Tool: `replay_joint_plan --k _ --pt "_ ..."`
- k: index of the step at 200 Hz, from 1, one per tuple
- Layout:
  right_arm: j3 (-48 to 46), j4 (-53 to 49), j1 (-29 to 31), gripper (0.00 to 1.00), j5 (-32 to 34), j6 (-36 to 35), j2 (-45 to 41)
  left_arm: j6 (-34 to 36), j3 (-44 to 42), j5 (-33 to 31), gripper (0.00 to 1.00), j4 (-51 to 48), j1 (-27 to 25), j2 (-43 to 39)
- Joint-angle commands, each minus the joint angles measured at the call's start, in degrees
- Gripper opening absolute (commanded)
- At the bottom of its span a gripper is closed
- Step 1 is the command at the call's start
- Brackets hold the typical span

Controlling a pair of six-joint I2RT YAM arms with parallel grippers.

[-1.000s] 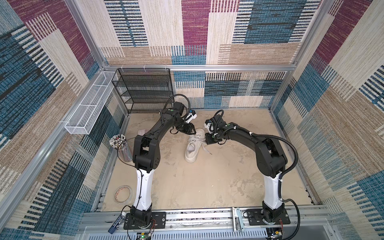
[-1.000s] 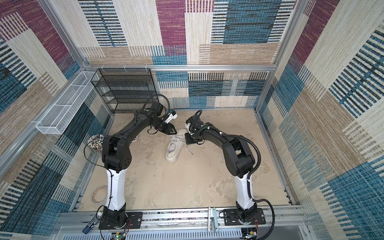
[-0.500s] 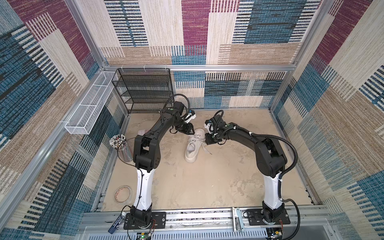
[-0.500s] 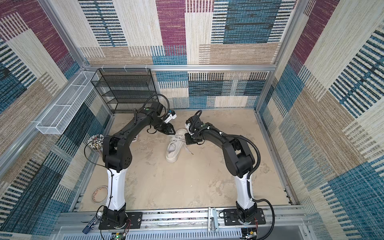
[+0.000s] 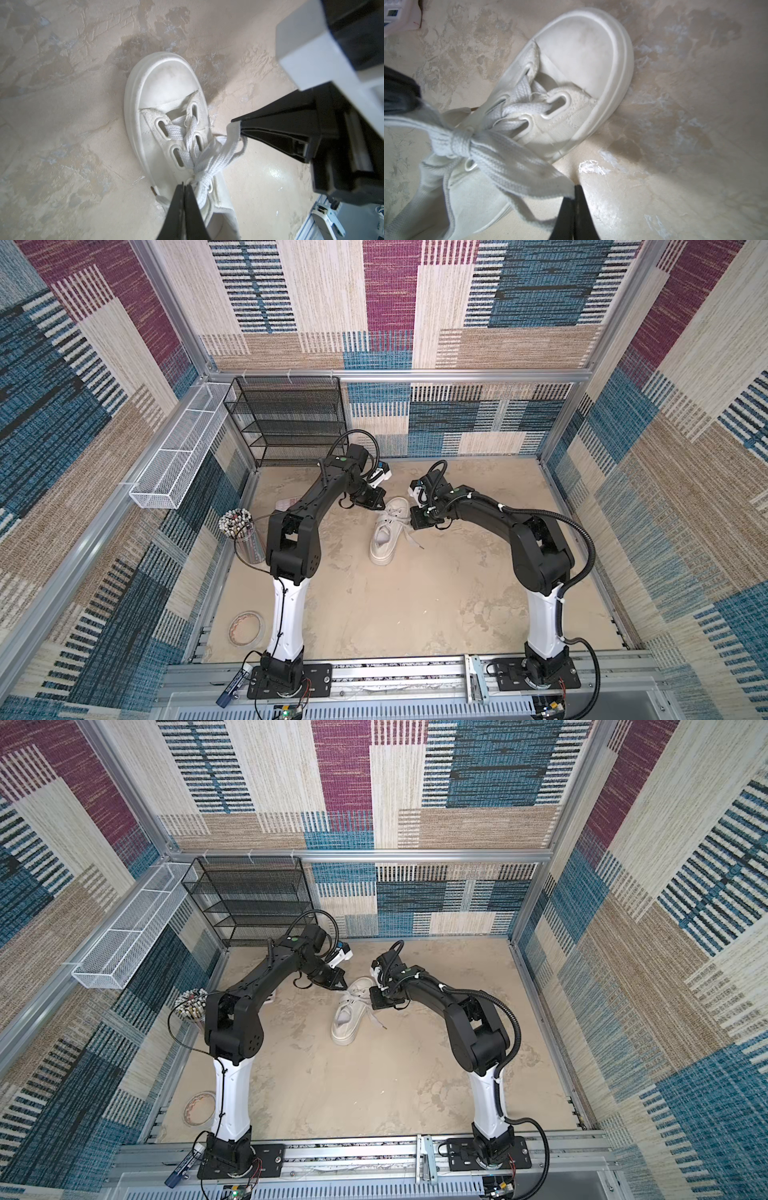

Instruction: Tie the shoes

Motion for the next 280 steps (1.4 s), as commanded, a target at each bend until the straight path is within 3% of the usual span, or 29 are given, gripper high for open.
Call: replay_joint_plan --k 1,85,131,138,159,194,221,258,280 --pt "-1.0 0.6 0.1 0.00 -0.1 0.1 -0.6 0.4 0.8 0.6 0.00 -0.8 0.6 -0.9" --pt "-1.5 1.0 0.1 0.00 0.0 0.1 -0.2 -4.1 -7.8 -1.1 0.00 6.5 2.5 -6.9" --pt "-0.2 0.7 0.1 0.00 -1.0 0.0 0.4 -7.1 -11.6 2.1 0.00 10.9 2.9 -7.9" --pt "0.1 0.7 0.2 0.00 -1.1 0.0 0.5 -7.3 -11.4 2.6 0.08 10.8 3.0 -7.7" --pt "0.9 0.6 0.2 0.00 -1.2 -0.3 0.7 -7.9 -12.2 4.6 0.52 11.6 3.6 -8.3" --pt "1.1 0.5 0.2 0.00 -1.5 -0.3 1.1 -11.1 -20.2 5.3 0.61 19.2 5.0 -14.0" --pt "1.1 0.5 0.3 0.00 -1.6 -0.2 1.2 -12.5 -26.2 7.9 0.61 23.9 5.4 -17.6" --pt "1.4 0.3 0.3 0.00 -1.5 -0.4 1.4 -14.8 -29.2 11.1 0.46 26.4 5.4 -17.6" --pt "1.4 0.3 0.3 0.00 -1.6 -0.4 1.3 -15.7 -29.2 10.3 0.44 27.7 5.4 -16.6"
